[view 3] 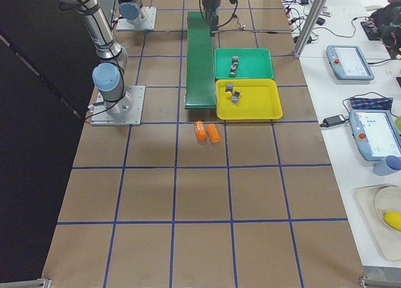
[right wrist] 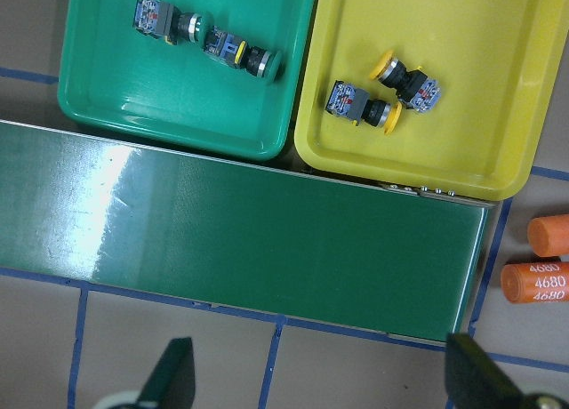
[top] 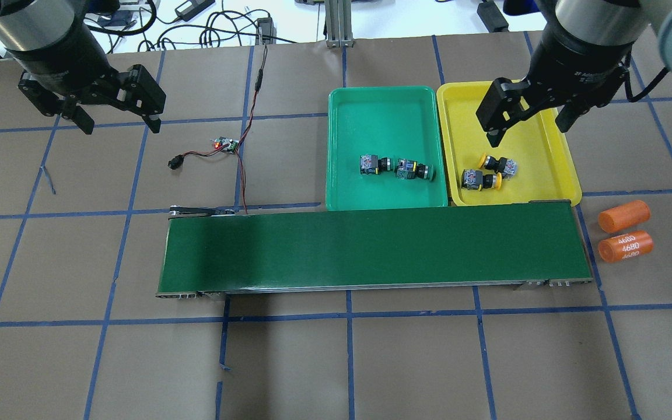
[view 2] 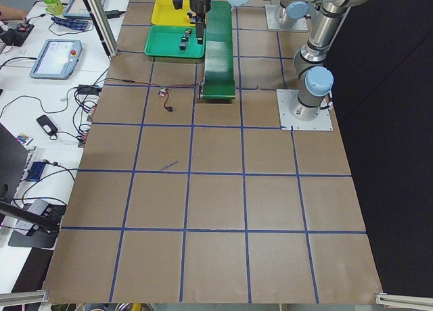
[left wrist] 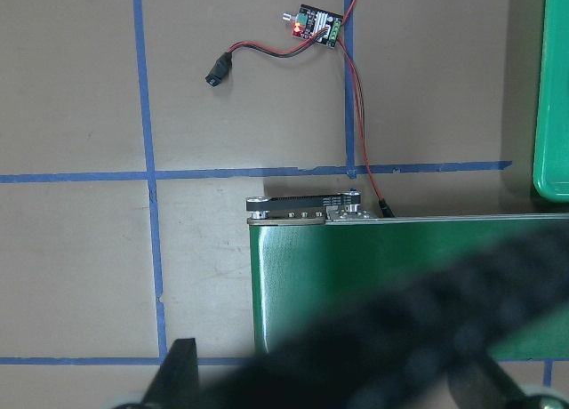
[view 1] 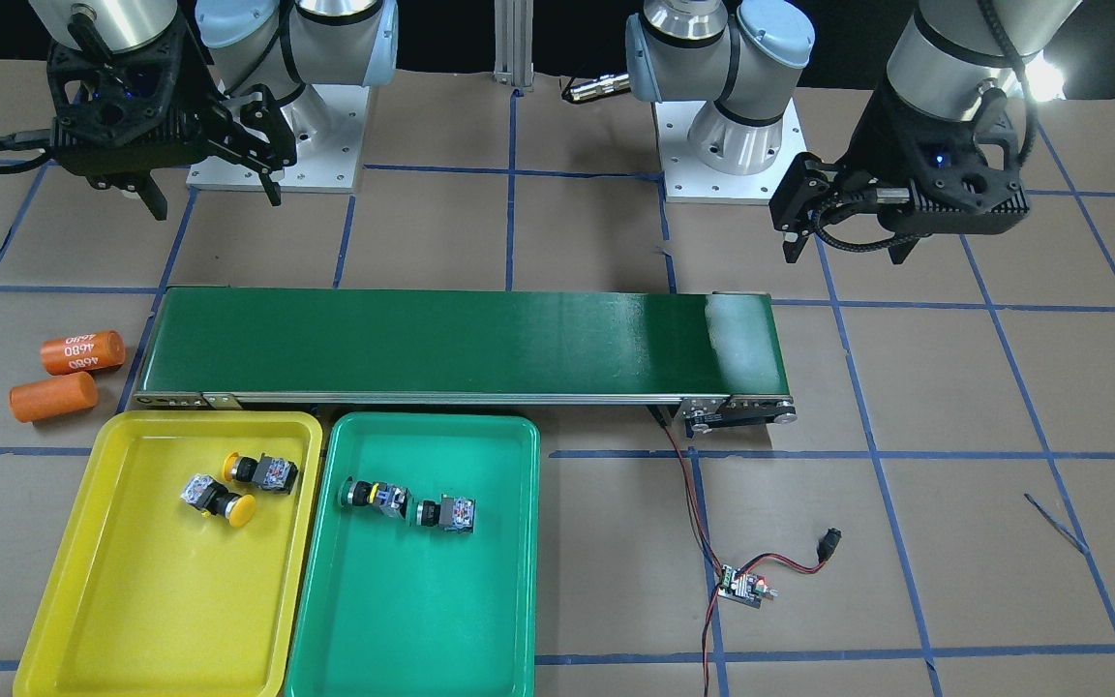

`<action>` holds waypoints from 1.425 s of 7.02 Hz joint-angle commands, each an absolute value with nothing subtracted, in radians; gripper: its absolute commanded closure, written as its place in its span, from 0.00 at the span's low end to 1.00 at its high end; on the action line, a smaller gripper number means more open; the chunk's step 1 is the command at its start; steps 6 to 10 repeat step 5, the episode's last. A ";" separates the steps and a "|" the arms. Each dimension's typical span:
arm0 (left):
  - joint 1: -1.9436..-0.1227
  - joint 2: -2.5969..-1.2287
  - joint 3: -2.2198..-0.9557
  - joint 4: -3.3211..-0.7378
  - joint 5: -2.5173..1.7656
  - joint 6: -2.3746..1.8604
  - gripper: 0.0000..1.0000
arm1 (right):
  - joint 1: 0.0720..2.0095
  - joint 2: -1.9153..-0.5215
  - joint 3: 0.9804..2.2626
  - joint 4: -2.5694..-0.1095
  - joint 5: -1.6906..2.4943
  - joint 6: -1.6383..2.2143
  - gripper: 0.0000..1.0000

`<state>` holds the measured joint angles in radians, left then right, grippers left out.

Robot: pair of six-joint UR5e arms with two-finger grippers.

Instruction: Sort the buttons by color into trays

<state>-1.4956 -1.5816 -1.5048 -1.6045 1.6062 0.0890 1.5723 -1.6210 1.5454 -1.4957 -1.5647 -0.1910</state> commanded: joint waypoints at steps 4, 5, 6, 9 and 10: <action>-1.496 -1.582 -1.505 -1.605 1.605 0.089 0.00 | 1.572 -1.620 1.542 -1.499 -1.523 -0.189 0.00; -1.496 -1.583 -1.506 -1.605 1.603 0.089 0.00 | 1.571 -1.618 1.542 -1.499 -1.523 -0.192 0.00; -1.496 -1.583 -1.506 -1.605 1.603 0.089 0.00 | 1.571 -1.618 1.542 -1.499 -1.523 -0.192 0.00; -1.496 -1.583 -1.506 -1.605 1.603 0.089 0.00 | 1.571 -1.618 1.542 -1.499 -1.523 -0.192 0.00; -1.496 -1.583 -1.506 -1.605 1.603 0.089 0.00 | 1.571 -1.618 1.542 -1.499 -1.523 -0.192 0.00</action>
